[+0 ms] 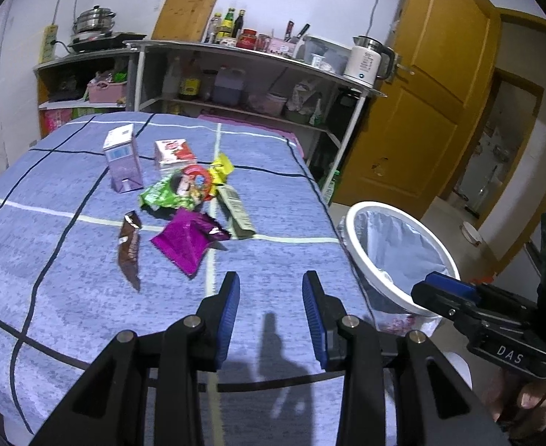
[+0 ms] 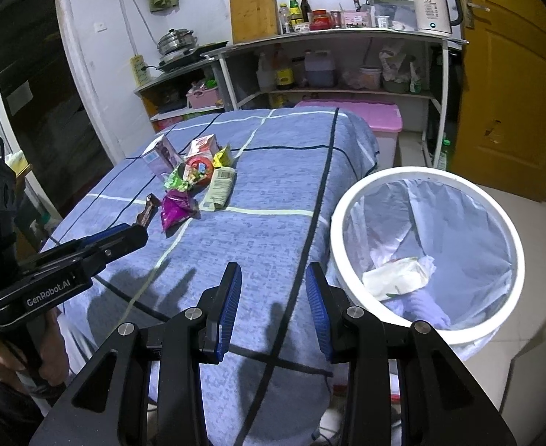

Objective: Collect trash
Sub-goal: 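Move the left gripper toward the brown wrapper while the right gripper approaches the purple bag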

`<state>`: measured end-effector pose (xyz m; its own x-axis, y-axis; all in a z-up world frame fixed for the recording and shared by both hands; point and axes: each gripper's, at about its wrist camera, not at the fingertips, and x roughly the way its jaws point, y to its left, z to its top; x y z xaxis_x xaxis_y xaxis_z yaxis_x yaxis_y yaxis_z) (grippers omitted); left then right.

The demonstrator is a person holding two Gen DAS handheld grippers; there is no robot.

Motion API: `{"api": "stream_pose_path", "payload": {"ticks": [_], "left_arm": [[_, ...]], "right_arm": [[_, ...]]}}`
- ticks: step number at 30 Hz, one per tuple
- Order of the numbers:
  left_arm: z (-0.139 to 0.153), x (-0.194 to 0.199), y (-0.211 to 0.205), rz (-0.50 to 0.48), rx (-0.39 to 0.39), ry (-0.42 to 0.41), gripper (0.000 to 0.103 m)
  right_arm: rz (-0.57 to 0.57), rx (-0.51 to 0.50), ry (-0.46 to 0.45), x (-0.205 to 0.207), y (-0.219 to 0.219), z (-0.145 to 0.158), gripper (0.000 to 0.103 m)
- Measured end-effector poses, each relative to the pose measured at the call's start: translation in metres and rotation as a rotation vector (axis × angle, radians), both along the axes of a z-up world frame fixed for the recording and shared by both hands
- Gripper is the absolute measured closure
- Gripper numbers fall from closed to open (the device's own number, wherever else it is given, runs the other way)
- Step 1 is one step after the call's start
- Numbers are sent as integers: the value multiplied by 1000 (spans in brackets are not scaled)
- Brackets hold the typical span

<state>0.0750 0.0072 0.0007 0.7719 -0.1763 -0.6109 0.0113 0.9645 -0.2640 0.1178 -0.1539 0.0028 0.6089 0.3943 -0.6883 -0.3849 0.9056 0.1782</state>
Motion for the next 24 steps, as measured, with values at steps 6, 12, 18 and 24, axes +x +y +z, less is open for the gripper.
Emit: {"api": "stream_pose_path", "payload": {"ticks": [6,12,18,24], "left_arm": [[-6,2,21,55,-4,11,65],[-13,7,44,117,-8,23,63],[-20,14,65,173,-7,40,63],[-30,24,84,227,-7,66,62]], "right_arm": [[28,-6,8,8,13,-5,66],[67,-15,18,18,30,-11,66],[101,-19,38,32,46,-19,66],[122,-25,58,49,60,-28,66]]}}
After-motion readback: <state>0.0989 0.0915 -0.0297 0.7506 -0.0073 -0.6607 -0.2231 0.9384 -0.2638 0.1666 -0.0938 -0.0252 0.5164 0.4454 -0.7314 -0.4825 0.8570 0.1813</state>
